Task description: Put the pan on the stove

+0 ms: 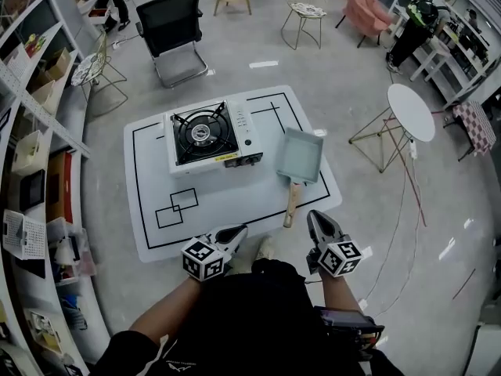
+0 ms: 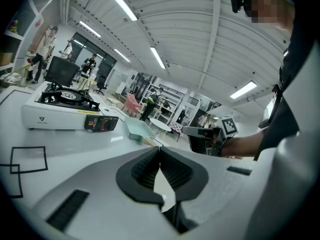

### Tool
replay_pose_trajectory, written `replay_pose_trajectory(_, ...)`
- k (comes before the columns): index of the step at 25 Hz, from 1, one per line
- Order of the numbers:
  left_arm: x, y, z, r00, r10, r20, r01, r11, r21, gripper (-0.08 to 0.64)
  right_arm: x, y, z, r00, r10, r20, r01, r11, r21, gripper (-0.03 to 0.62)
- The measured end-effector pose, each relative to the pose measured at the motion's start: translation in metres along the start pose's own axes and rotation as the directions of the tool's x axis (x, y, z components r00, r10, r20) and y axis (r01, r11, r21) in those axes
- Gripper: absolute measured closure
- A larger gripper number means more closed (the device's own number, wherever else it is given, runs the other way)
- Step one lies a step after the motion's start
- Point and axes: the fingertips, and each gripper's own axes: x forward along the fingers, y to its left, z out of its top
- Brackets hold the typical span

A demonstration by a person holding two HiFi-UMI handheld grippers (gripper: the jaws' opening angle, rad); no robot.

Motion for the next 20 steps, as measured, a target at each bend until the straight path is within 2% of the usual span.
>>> replay_pose_trajectory(11,0.048,0.014,0.020,0.999,-0.020,-0.043,0.020,1.000,-0.001,0.551,0.026,-0.029,0.014,1.000,0.024,-0.002,-0.024,1.000,0.012,0.567)
replay_pose_trajectory(20,0.094,0.024,0.029,0.996,-0.045,-0.079,0.042,0.999,-0.030,0.551,0.053,-0.056,0.031,0.998,0.066,0.001,-0.066,0.998,-0.008,0.566)
